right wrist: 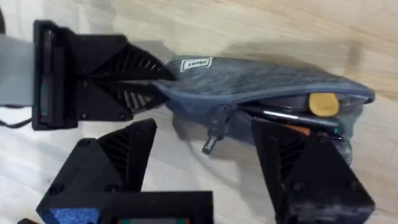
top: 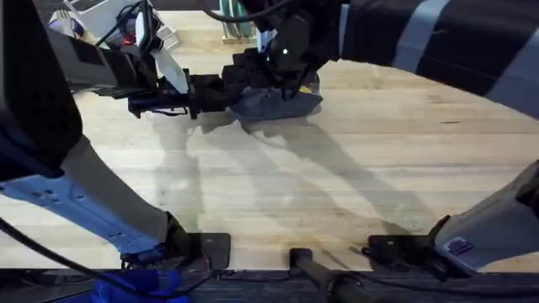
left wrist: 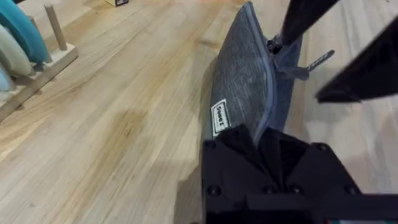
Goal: Unzip the bag, pick up the pens from the table one at a time and place them inside, then zip the bag closed.
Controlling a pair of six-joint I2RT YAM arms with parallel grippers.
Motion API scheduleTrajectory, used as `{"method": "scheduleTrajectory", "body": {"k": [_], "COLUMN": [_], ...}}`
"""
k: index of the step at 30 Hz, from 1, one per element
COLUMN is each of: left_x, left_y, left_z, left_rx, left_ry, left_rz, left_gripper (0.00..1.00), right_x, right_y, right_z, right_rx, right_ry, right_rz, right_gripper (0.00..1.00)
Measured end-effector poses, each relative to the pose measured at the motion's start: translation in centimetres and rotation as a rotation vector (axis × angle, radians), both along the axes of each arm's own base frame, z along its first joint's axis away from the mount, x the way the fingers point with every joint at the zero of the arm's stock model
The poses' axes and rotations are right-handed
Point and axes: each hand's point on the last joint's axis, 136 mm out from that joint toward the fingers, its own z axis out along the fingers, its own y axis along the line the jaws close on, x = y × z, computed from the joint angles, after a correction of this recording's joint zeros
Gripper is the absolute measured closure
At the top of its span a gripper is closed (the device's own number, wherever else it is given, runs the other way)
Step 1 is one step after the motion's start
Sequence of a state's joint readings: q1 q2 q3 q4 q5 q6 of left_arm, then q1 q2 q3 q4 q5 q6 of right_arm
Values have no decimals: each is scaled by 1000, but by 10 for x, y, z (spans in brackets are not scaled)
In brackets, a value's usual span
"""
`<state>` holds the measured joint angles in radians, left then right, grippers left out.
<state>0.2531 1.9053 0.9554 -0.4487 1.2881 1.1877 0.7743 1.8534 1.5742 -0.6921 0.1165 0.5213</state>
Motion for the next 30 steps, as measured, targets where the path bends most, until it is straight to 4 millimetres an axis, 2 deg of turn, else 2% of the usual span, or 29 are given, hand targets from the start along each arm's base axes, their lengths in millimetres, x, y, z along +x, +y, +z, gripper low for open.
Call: {"method": "scheduleTrajectory", "body": {"k": [8,30], "left_x": [0,0], "left_y": [0,0], "left_z": [0,0], "left_rx": [0,0], "left_ry": [0,0], "left_rz": [0,0], "left_gripper": [959,959], "right_x": [-10,-12], "right_y": [4,1], "right_z": [-2,-6], "right_rx": [-11,-6], "right_ry": [17,45], "right_rz": [13,-32], "right_gripper": [79,80]}}
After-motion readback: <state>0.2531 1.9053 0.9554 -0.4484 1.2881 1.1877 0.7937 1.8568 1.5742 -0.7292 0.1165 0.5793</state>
